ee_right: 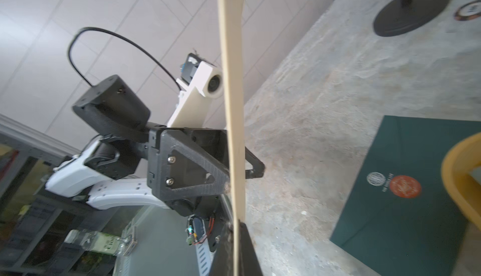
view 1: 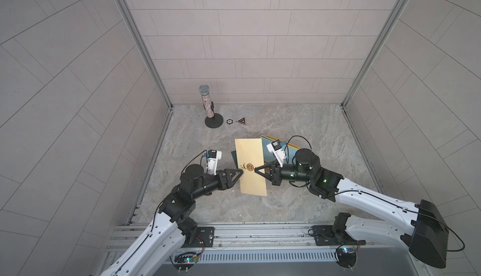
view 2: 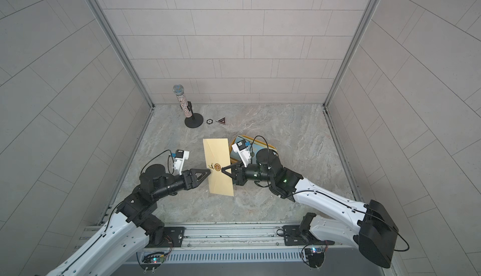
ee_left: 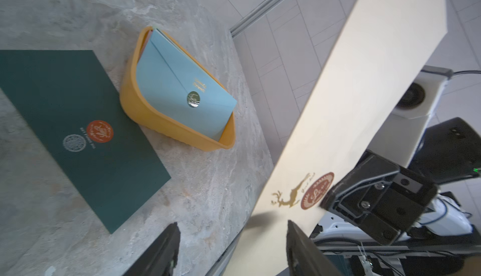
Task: Put the sealed envelopes into the storage box
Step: Pick up the envelope from the center of the board.
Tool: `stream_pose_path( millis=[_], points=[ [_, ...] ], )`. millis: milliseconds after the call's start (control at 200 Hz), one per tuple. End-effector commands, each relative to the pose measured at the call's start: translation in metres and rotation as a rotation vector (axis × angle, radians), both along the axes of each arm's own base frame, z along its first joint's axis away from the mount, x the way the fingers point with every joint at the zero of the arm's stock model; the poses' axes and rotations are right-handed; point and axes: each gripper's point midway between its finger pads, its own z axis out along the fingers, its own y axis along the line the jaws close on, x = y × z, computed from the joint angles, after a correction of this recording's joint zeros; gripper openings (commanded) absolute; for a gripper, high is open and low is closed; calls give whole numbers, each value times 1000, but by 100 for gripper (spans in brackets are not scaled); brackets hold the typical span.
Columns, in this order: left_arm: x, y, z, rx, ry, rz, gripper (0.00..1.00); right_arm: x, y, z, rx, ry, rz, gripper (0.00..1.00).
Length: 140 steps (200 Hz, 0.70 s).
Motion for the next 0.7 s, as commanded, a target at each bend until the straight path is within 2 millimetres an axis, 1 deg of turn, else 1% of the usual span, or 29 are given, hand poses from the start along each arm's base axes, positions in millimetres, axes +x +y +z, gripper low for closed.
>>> stream_pose_path(
  millis=[0,120,220,270,330,375,415,460,475,535,555,575,615,645,695],
  points=[
    [-12,-11,47,-129,-95,-96,67,-15,6,21,107,17,91,0],
    [-17,-13,60,-158,-112,-122,60,-16,11,25,142,45,114,0],
    [-20,-13,67,-185,-117,-129,47,-14,15,24,152,68,122,0],
    [-22,-13,70,-193,-121,-138,38,-13,16,23,154,74,123,0],
    [-23,-13,70,-195,-120,-137,18,-13,18,22,154,84,127,0],
    [-23,-12,69,-193,-119,-134,8,-13,18,21,152,87,127,0],
    [-23,-11,68,-188,-120,-126,0,-12,18,19,146,90,126,0],
    [-22,-8,68,-179,-123,-109,0,-12,18,16,132,91,125,0],
    [-22,-7,67,-173,-126,-101,0,-12,18,15,124,90,124,4],
    [-20,-2,64,-118,-145,-69,0,-8,14,7,76,85,103,34],
    [-18,1,62,-82,-155,-50,0,-6,11,2,51,85,85,42],
    [-17,5,59,-45,-160,-32,0,-2,6,-3,25,82,59,48],
    [-14,11,55,29,-173,-8,0,9,-7,-17,-46,75,-27,56],
    [-12,16,52,97,-196,7,0,21,-22,-31,-121,74,-115,60],
    [-9,22,51,198,-224,15,0,36,-50,-52,-238,56,-240,62]
  ],
)
